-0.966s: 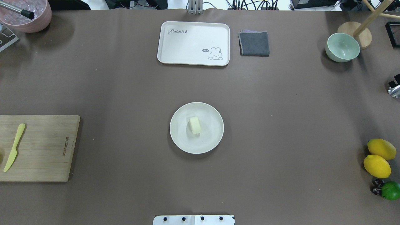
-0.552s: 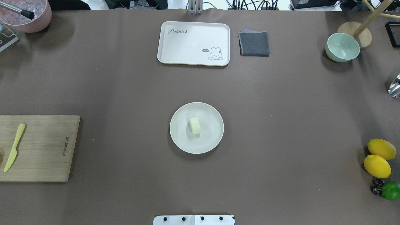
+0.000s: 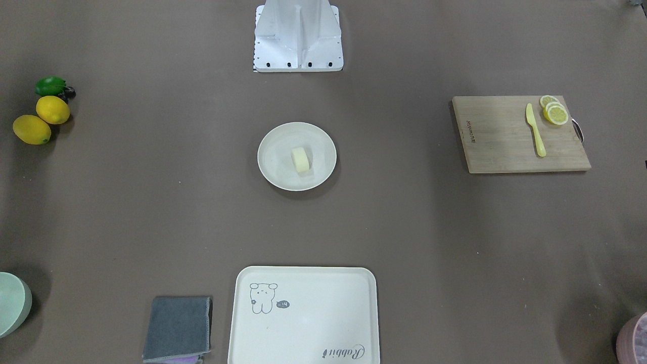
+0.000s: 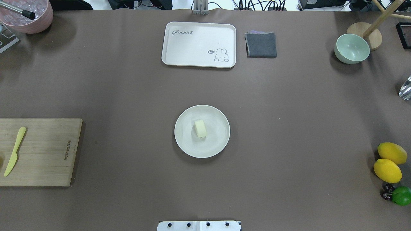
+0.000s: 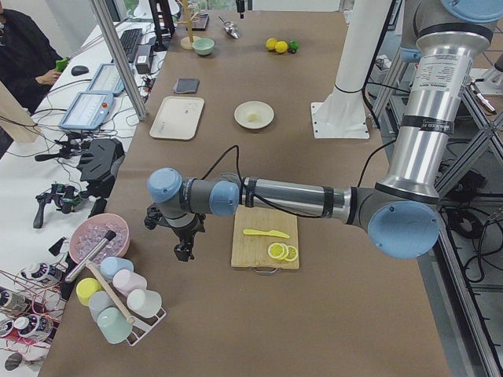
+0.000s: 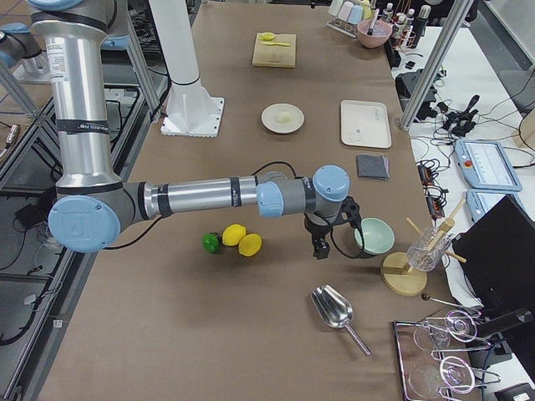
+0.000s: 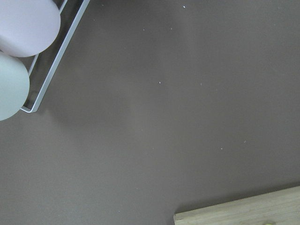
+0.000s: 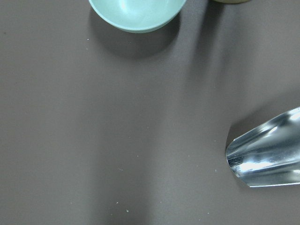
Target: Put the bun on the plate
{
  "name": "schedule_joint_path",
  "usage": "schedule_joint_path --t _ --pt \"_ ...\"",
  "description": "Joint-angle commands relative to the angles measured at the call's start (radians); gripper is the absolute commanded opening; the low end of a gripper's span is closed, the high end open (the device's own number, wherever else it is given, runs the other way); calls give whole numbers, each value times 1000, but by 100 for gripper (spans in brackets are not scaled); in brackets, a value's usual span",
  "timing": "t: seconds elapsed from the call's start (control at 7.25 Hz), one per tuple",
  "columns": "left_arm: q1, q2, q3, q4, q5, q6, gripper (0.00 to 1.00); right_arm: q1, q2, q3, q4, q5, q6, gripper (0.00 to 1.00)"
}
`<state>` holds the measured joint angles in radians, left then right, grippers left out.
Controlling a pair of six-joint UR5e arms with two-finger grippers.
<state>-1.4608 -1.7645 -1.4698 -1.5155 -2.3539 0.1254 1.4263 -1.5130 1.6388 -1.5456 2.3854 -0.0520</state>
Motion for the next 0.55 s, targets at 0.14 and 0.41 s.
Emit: schedule_joint_path --t 0.14,0.41 --pt "-4 -7 -26 -9 -55 3 97 2 11 -5 -24 0 1 100" --pt "-18 -1 -70 -3 -57 -3 98 5 8 15 -68 30 0 100"
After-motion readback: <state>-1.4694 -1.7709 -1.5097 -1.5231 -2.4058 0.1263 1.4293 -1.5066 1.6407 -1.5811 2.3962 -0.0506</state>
